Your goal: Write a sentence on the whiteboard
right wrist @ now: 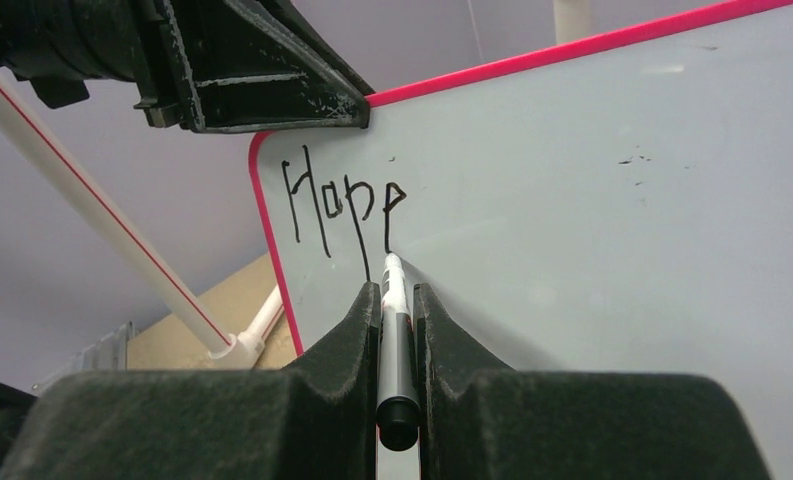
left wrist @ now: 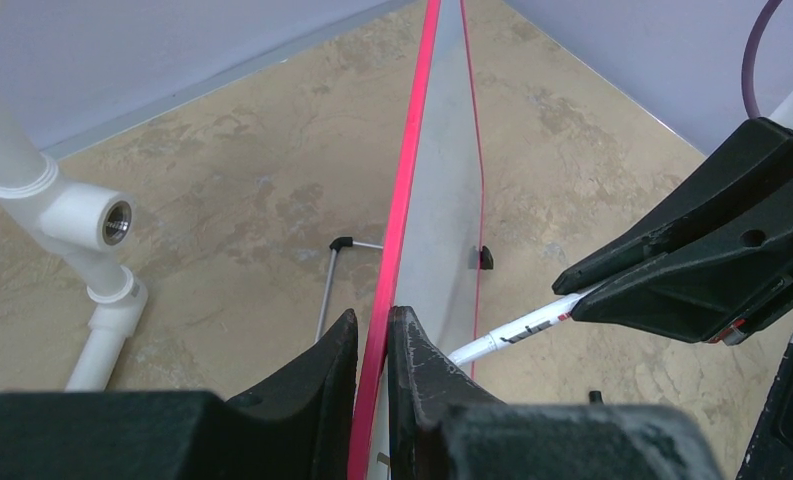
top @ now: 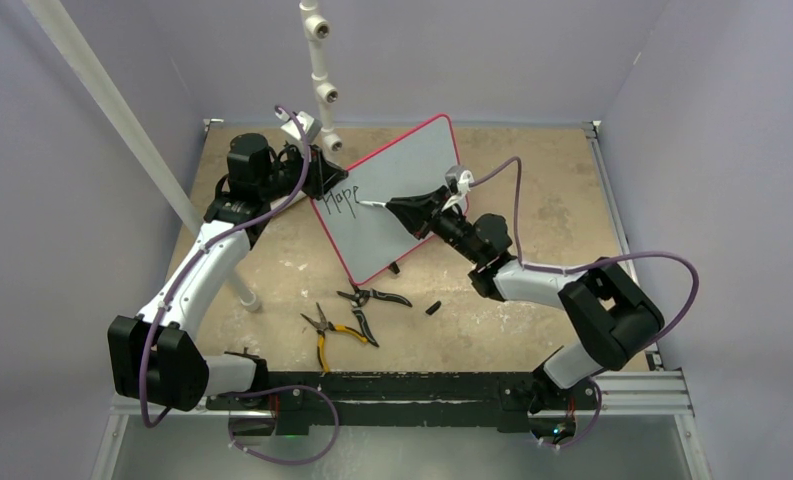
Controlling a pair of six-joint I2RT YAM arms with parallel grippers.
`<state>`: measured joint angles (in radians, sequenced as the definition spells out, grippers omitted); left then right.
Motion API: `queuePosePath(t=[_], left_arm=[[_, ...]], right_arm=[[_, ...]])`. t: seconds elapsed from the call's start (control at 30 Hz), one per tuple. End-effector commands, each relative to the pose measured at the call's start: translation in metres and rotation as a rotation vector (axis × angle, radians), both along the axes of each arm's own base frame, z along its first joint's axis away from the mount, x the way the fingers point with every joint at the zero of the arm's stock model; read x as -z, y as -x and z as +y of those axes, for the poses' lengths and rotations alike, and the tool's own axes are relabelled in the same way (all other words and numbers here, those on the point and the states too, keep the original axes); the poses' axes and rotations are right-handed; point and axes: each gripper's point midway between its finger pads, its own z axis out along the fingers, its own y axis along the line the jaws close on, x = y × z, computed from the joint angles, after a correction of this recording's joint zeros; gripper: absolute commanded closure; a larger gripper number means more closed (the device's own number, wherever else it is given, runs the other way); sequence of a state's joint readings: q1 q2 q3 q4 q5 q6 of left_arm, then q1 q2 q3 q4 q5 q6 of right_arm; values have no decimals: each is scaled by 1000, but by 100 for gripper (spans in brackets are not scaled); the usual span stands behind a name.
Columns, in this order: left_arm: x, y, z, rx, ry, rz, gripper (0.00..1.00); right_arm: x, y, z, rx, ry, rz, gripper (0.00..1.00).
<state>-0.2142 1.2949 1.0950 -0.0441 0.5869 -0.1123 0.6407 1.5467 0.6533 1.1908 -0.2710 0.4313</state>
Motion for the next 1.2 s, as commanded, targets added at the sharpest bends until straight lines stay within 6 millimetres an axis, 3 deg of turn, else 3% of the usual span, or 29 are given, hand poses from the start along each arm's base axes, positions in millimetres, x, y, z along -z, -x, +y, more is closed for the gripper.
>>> queuePosePath(t=[0.0, 0.23, 0.4, 0.5, 0.73, 1.03, 1.17], left_arm=[[-1, -6, 5, -33, 2, -13, 86], [-1, -6, 5, -32, 2, -15, 86], [-1, -5, 5, -34, 0, -16, 85], [-3, -6, 7, -41, -3, -22, 76], [-13, -8, 7, -45, -1, -43, 49], [-19, -21, -3, 15, -18, -16, 37], [-9, -30, -10, 56, -28, 37, 32]], right_arm=[[-11, -10, -15, 99, -24, -7, 100], [-24, -10, -22, 127, -49, -34, 100], [-41, 9, -18, 49, -65, -100, 100], [-52, 22, -21, 18, -82, -142, 100], [-58, 39, -30, 3, -57, -163, 100], [-58, 49, -39, -29, -28, -188, 100], [-56, 48, -42, -53, -19, -195, 100]])
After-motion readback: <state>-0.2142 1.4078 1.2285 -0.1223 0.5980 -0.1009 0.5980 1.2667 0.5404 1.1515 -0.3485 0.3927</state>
